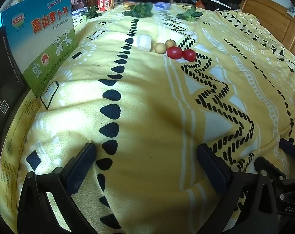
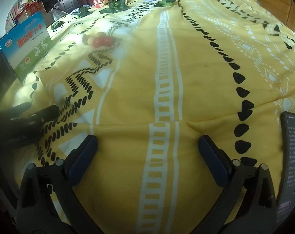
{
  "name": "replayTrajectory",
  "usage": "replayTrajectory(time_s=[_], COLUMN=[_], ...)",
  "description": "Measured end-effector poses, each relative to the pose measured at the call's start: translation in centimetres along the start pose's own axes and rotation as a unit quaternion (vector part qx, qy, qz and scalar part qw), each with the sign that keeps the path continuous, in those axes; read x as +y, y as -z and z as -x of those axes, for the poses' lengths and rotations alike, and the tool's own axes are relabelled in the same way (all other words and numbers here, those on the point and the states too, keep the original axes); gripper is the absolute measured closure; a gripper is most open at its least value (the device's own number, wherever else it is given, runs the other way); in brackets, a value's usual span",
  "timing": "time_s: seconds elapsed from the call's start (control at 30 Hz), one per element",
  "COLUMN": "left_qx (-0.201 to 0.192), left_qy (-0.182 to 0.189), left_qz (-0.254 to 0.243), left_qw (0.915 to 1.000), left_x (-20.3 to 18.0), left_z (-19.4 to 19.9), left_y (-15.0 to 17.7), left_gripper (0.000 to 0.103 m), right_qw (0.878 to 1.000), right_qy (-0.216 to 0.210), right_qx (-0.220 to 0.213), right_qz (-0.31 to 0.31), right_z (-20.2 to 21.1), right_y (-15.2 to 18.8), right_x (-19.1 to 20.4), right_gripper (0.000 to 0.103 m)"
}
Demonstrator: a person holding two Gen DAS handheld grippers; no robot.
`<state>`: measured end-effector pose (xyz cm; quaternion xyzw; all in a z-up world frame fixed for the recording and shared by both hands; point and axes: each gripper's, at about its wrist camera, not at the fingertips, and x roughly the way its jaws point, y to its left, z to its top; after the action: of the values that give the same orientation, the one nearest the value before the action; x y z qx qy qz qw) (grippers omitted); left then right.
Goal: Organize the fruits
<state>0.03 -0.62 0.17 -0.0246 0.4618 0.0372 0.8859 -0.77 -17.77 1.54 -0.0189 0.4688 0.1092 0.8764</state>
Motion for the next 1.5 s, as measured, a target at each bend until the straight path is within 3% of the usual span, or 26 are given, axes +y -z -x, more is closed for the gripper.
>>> replayTrajectory(time_s=[0.5, 1.5], left_qx=[-0.017, -0.019], left_qy=[0.010, 0.007], left_qz=[-0.008, -0.010], left_qw=[0.9998, 0.9997], left_x=[0.29, 0.24], left_z=[-0.22, -0.27], left_y=[0.08, -0.05], left_gripper=[0.000, 0.000], right_qw=[1.000, 1.000], right_qy=[0.023, 0.025], right_qx=[0.005, 0.004], right_qz=[-0.018, -0.018], right_z=[-0.60, -0.71], right_y=[-0.72, -0.86], right_x=[0.41, 0.49], right_gripper=[0.000, 0.000])
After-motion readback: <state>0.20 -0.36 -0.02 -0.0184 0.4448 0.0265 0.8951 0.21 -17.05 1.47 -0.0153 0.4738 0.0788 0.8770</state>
